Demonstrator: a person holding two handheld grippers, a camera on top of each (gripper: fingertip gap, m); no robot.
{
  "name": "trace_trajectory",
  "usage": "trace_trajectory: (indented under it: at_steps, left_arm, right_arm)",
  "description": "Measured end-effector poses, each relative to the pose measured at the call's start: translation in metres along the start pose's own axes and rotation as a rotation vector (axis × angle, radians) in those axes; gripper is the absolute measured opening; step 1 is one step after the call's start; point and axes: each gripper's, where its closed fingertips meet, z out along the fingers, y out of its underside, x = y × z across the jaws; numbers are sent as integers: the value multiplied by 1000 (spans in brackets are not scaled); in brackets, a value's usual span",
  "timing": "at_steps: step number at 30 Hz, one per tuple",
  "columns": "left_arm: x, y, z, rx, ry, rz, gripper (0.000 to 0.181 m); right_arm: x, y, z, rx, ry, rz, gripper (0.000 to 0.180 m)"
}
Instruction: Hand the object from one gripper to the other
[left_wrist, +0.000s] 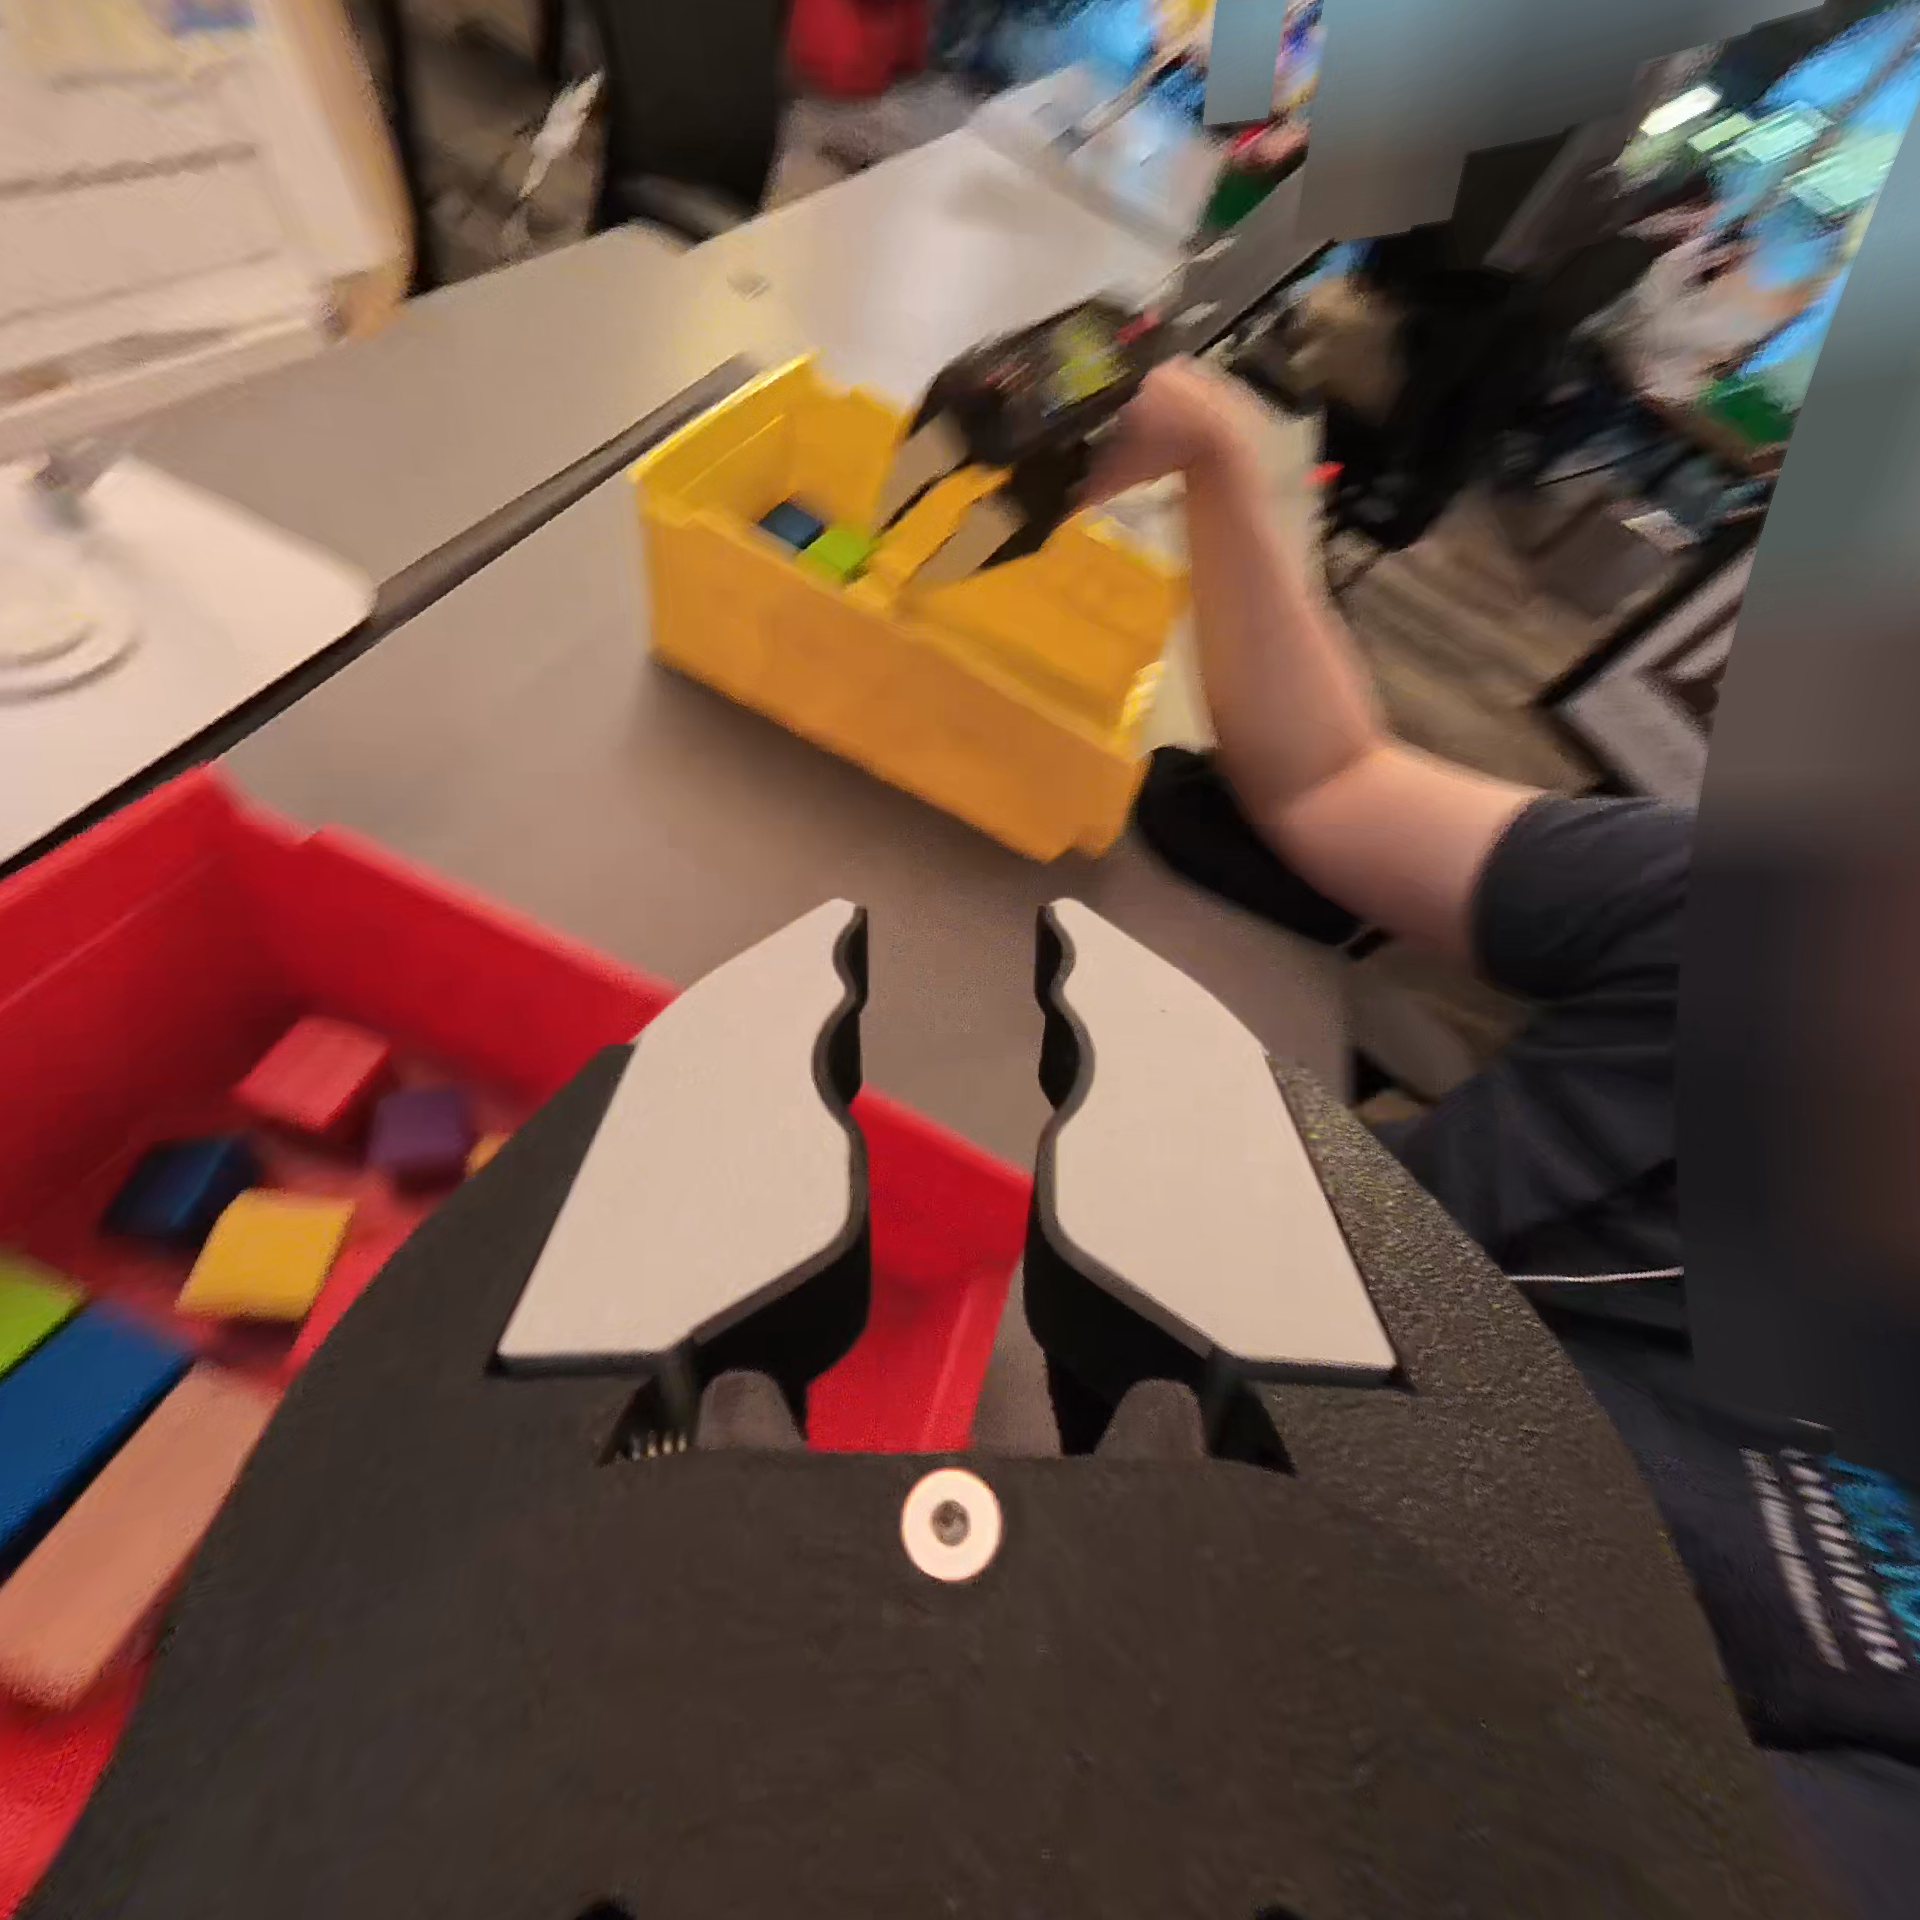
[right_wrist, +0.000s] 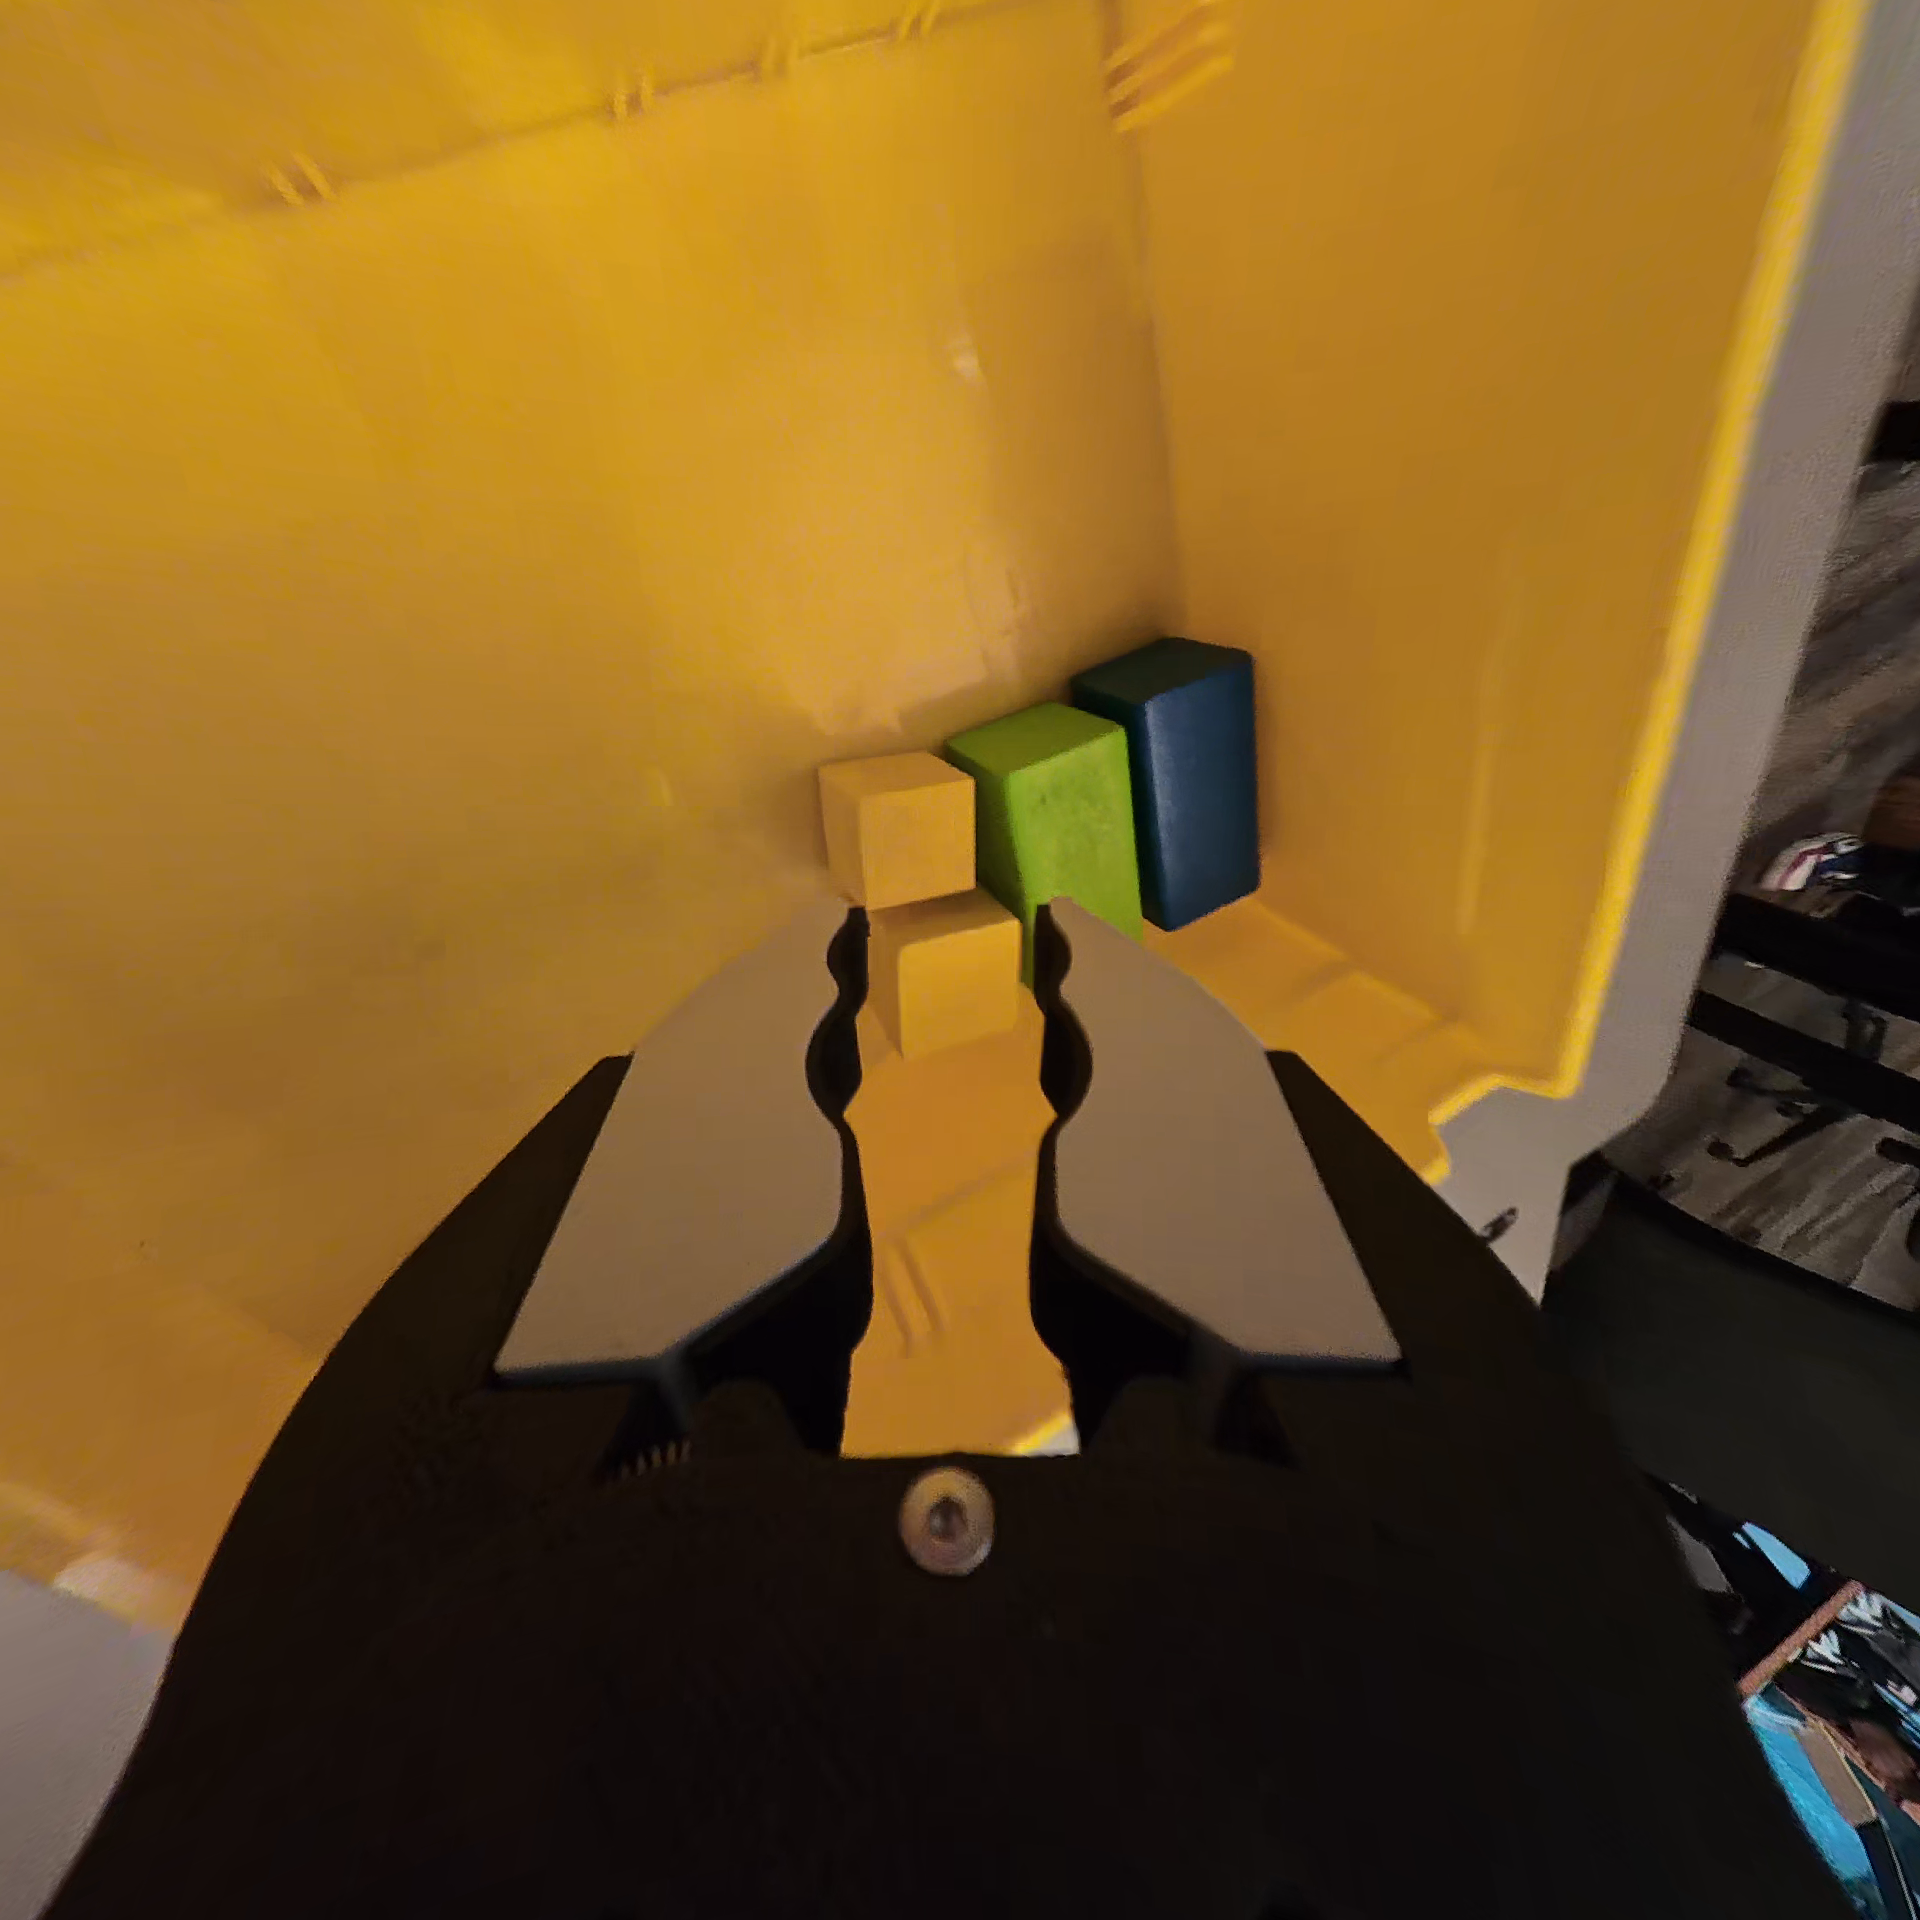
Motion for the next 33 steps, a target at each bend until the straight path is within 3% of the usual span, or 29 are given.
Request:
trace_trajectory:
  at_steps: [5, 9, 12, 15, 21, 33]
  left_arm:
    - [-78, 46, -7, -229, -375, -70, 31]
    - [-116, 77, -3, -395, -504, -32, 31]
    - [-145, 105, -3, -570, -615, 84, 41]
    - [-159, 133, 3, -704, -622, 88, 46]
    - [-171, 143, 18, -711, -590, 70, 57]
    - [-179, 160, 23, -795, -604, 56, 47]
  right_arm:
    - [7, -10, -31, 89, 82, -5, 32]
    - [7, -9, -39, 85, 108, -12, 32]
    - [6, -10, -40, 92, 104, -13, 32]
    - [5, -9, -37, 84, 98, -15, 32]
    - [4, -9, -34, 78, 86, -16, 32]
    - [2, -9, -30, 69, 65, -21, 32]
